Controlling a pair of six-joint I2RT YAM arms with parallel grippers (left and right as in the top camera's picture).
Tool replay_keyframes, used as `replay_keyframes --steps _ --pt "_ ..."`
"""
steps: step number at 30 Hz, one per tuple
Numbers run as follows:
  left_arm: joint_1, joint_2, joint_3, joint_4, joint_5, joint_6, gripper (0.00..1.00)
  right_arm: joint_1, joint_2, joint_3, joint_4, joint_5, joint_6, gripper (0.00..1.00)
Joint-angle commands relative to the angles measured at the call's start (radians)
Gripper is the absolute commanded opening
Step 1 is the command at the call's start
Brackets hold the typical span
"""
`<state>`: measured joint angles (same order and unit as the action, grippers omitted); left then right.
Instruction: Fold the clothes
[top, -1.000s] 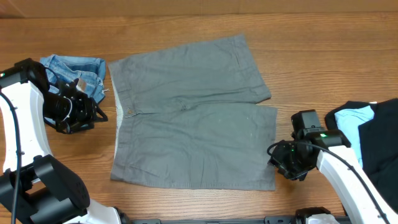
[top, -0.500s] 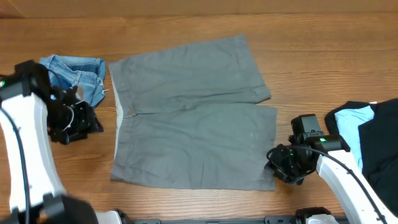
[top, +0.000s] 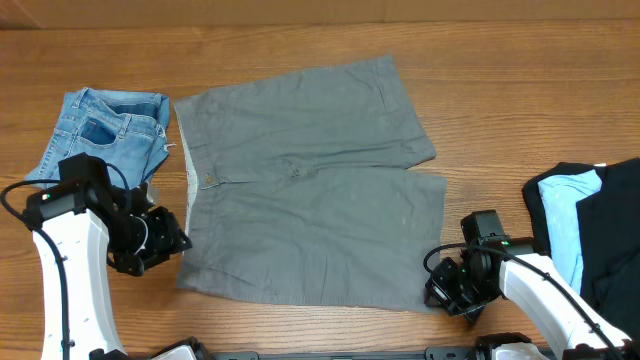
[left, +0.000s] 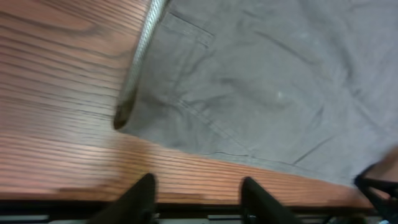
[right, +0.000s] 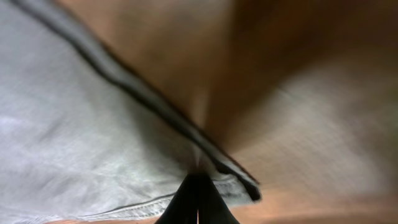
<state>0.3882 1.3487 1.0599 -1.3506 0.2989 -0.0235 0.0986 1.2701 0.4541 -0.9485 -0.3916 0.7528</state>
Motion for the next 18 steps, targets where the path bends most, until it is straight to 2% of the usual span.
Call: replay_keyframes --steps 1,2,4,7,9,12,14,15,18 --pt "0.002 -0.001 -0.011 0.014 0.056 -0.006 0.59 -0.015 0.005 0.005 -0.013 0.015 -0.002 0.04" --pt "0.002 -0.001 -0.011 0.019 0.043 -0.006 0.61 -0.015 0.000 0.016 -0.006 0.002 -0.031 0.04" --pt "0.002 0.000 -0.011 0.026 0.028 -0.006 0.68 -0.015 -0.011 0.042 -0.008 -0.038 -0.086 0.10" --pt "0.002 0.004 -0.011 0.032 0.006 -0.007 0.69 -0.015 -0.035 0.087 -0.037 -0.083 -0.122 0.24" --pt "0.002 0.019 -0.027 0.045 0.004 -0.028 0.70 -0.015 -0.065 0.124 -0.074 -0.082 -0.122 0.37" --pt "0.002 0.035 -0.066 0.085 -0.004 -0.078 0.74 -0.015 -0.079 0.130 -0.076 -0.082 -0.122 0.43" --pt "0.005 0.051 -0.089 0.115 -0.053 -0.165 0.80 -0.015 -0.079 0.130 -0.077 -0.082 -0.122 0.45" --pt "0.008 0.062 -0.101 0.131 -0.075 -0.207 0.84 -0.015 -0.079 0.130 -0.079 -0.082 -0.122 0.46" --pt "0.021 0.097 -0.127 0.187 -0.092 -0.254 0.89 -0.015 -0.079 0.130 -0.083 -0.082 -0.123 0.46"
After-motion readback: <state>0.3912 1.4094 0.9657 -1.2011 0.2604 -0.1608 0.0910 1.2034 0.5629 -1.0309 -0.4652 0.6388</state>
